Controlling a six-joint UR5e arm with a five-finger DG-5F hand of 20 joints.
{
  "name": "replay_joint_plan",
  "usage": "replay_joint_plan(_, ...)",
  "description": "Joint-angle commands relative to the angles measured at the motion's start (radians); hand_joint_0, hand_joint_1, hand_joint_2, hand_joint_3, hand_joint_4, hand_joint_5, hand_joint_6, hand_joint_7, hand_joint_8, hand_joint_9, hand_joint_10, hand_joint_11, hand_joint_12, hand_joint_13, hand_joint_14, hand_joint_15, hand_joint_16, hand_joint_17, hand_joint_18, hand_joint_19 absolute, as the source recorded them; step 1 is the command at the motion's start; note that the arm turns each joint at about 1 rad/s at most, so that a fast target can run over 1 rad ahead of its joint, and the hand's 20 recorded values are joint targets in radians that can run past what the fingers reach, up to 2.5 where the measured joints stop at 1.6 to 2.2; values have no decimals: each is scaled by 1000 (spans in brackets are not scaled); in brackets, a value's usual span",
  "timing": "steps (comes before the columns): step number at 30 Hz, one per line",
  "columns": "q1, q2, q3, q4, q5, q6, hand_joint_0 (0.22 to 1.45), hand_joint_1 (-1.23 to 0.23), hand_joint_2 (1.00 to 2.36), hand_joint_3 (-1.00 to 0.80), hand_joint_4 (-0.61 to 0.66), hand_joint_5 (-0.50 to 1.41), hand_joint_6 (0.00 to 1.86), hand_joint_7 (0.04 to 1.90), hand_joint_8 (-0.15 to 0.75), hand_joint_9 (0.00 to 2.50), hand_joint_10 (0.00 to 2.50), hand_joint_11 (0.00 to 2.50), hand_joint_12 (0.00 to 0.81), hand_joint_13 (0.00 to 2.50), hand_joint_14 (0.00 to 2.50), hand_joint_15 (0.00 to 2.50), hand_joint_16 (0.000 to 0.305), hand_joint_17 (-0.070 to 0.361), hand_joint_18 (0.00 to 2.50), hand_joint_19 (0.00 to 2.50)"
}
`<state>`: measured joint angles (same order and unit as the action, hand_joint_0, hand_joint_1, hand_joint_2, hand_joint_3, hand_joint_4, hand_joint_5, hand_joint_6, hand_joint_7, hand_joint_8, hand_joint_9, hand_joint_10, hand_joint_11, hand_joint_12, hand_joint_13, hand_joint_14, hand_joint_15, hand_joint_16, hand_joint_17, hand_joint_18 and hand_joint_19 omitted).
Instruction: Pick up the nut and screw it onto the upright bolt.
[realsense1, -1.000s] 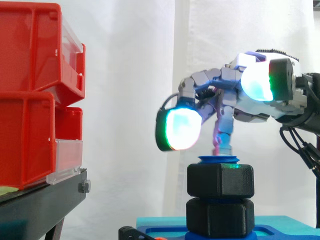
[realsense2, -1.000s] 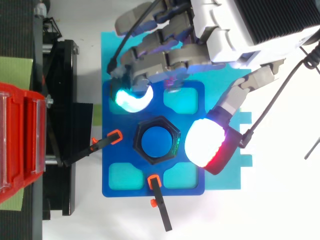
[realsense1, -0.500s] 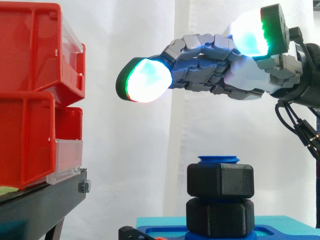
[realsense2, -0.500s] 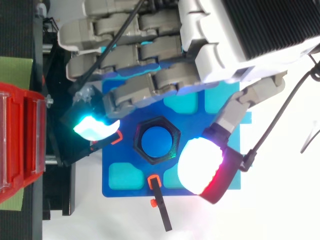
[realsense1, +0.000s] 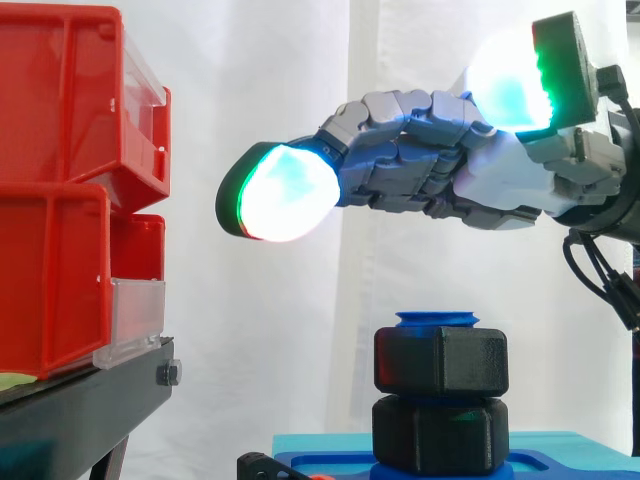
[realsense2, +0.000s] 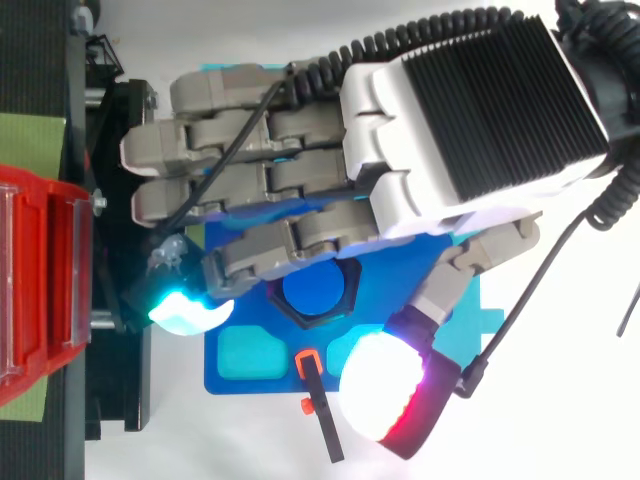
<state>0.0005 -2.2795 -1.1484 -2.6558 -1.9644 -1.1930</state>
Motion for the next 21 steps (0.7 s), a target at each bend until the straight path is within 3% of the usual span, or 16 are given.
replay_joint_plan(1,6,0,-19,7,13,1,435,-30,1000,-500,134,-146,501,570,145,270,0,0,323,0,0,0,45,101,0,0)
replay_joint_plan(4,9,-2,-30,22,19,1,435,-32,1000,-500,141,-136,501,570,142,303,0,0,320,0,0,0,45,101,0,0)
replay_joint_plan(10,10,0,-94,116,21,3,438,-42,1000,-500,143,-126,501,576,141,352,0,0,312,0,0,0,44,99,0,0)
replay_joint_plan(21,10,0,-109,139,21,12,443,-74,1000,-500,152,-98,501,627,149,479,0,0,295,9,0,0,42,94,0,0)
